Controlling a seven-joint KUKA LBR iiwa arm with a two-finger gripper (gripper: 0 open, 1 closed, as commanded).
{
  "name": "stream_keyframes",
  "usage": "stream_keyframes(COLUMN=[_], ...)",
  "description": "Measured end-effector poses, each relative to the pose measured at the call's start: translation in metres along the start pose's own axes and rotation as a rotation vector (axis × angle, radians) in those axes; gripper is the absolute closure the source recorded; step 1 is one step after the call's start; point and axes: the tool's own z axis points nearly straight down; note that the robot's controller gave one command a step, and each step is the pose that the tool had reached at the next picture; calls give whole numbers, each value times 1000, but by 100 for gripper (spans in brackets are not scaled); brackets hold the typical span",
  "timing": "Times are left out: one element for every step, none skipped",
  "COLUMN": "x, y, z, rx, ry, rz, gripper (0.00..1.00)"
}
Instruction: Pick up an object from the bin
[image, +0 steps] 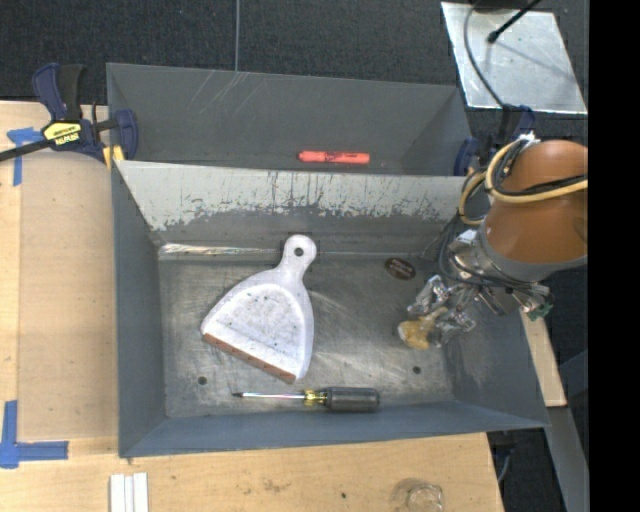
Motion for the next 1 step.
stream_keyframes(x=[-1], y=[-9], z=[-62], rx=[3], ry=[-3], rz=[8], gripper=[100])
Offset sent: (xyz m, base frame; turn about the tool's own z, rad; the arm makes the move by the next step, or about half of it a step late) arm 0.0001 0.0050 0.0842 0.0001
